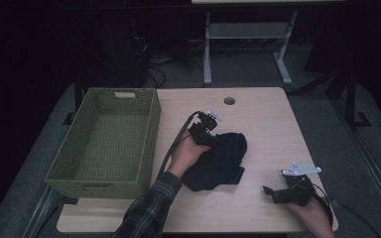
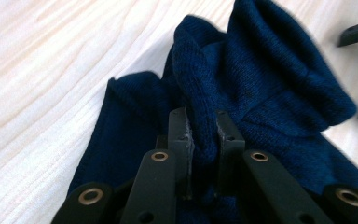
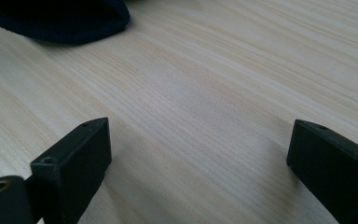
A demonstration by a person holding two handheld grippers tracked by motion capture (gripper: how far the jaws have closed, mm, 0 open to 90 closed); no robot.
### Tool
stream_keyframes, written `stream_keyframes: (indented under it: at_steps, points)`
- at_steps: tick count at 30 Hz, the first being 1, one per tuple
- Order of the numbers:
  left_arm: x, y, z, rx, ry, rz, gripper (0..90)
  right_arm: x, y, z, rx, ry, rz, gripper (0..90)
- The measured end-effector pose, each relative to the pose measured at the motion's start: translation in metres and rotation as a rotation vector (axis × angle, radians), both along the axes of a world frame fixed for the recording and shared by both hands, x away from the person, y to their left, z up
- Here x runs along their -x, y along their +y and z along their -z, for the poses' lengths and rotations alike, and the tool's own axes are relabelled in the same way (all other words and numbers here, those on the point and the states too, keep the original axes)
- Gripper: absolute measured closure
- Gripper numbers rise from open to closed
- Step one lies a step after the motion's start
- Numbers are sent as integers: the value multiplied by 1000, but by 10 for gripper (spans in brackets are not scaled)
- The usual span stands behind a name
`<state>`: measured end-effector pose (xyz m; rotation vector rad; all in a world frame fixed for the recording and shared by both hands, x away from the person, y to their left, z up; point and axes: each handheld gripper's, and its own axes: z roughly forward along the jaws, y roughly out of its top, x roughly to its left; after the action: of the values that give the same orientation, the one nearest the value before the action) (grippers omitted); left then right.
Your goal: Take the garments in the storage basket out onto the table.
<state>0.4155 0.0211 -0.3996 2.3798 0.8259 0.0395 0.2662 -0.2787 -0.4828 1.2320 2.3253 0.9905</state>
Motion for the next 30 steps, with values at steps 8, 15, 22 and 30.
stream_keyframes:
  at_steps: [8, 15, 22, 30]
  points:
    - [-2, 5, 1, 9, -15, -17, 682, 0, 0, 0, -1, 0, -1, 59]
    - [6, 21, -21, 6, -67, -15, 483, 0, 0, 0, 0, -1, -2, 59]
    - [8, 41, -38, 13, -105, -55, 461, 0, 0, 0, 0, -1, -1, 59]
    - [-7, 47, -22, -44, -95, -129, 469, 0, 0, 0, 0, 0, -1, 58]
